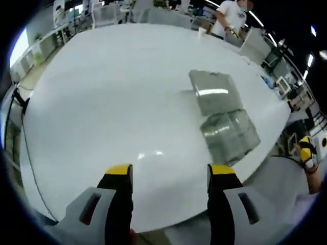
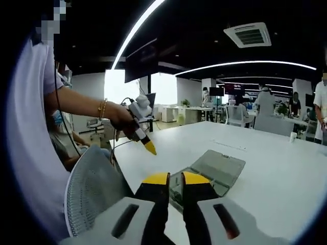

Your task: Insert the divider into the dual guide fixture by aligning both edges with the guide slots and pushing it downward to the bottom, including one-sided entry, uneven engagement, binding, and posture correction.

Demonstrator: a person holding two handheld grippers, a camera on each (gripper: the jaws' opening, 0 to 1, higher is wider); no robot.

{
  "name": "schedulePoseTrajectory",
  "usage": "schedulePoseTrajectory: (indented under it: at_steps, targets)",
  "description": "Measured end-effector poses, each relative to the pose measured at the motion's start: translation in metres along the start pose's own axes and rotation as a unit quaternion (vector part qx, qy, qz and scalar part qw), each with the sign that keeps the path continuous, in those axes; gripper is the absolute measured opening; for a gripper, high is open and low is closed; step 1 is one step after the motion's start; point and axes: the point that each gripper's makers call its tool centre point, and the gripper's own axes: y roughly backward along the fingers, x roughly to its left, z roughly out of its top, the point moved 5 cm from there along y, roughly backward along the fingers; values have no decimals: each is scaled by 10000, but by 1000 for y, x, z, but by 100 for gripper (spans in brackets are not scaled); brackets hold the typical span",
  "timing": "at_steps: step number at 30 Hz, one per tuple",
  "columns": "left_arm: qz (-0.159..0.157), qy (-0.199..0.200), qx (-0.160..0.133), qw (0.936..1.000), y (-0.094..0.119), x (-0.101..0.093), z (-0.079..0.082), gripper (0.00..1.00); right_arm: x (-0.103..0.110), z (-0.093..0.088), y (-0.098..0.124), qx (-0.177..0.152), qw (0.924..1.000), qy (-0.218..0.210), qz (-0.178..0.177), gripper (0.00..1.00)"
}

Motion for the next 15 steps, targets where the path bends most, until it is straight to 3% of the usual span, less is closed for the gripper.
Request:
schedulePoseTrajectory:
  at_steps: [8,15]
  targets:
    - [431,177,642,9968,-22,4,-5,55,-1,-1,0,-36,10000,-12,1,2]
    - [656,246,910,9934,-34,4,-6,56,-2,2,2,-142,9999,-52,-39,2]
